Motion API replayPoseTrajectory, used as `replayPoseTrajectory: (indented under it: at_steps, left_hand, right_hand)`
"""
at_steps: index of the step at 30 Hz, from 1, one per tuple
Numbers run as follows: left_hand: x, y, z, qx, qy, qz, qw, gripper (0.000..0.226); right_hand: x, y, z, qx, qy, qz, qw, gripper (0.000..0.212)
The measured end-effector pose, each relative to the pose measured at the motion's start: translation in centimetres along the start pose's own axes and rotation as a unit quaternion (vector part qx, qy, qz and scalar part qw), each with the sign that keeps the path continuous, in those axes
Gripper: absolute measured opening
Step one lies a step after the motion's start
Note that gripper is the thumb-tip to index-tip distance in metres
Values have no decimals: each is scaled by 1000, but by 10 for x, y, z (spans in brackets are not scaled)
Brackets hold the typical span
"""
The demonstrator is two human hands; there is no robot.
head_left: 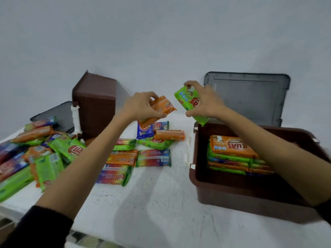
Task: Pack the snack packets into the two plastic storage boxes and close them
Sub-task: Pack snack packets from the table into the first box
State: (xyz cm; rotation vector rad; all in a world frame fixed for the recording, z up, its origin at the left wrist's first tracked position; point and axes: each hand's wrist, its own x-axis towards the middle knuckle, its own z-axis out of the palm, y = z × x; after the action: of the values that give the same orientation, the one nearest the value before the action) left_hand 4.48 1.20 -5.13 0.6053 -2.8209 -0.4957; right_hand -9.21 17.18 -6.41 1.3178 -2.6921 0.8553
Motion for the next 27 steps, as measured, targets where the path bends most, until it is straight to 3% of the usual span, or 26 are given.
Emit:
replayPoseTrajectory:
  at_steps: [6, 13, 16, 20, 22, 27]
  left_hand:
    - [-2, 92, 19, -9, -38, 139, 989, 75]
    - [-26, 151, 57, 37, -125, 265, 955, 73]
    - [-38, 160, 82, 98, -160, 287, 939, 77]
    - [-50, 168, 119, 187, -222, 294, 911, 78]
    - [-50, 169, 135, 214, -251, 287, 899, 72]
    - [-49, 174, 155, 301, -300, 288, 858, 71]
  right_hand:
    - [-67, 61, -72, -37, -38, 28, 998, 92]
    - [-143, 100, -105, -64, -132, 17, 989, 87]
    - [-165, 117, -100, -154, -219, -34, 963, 96]
    - [-195, 138, -79, -245, -237, -89, 936, 102]
    - [-196, 145, -70, -273, -236, -119, 925, 100]
    - [-181, 139, -52, -298, -340, -123, 883, 81]
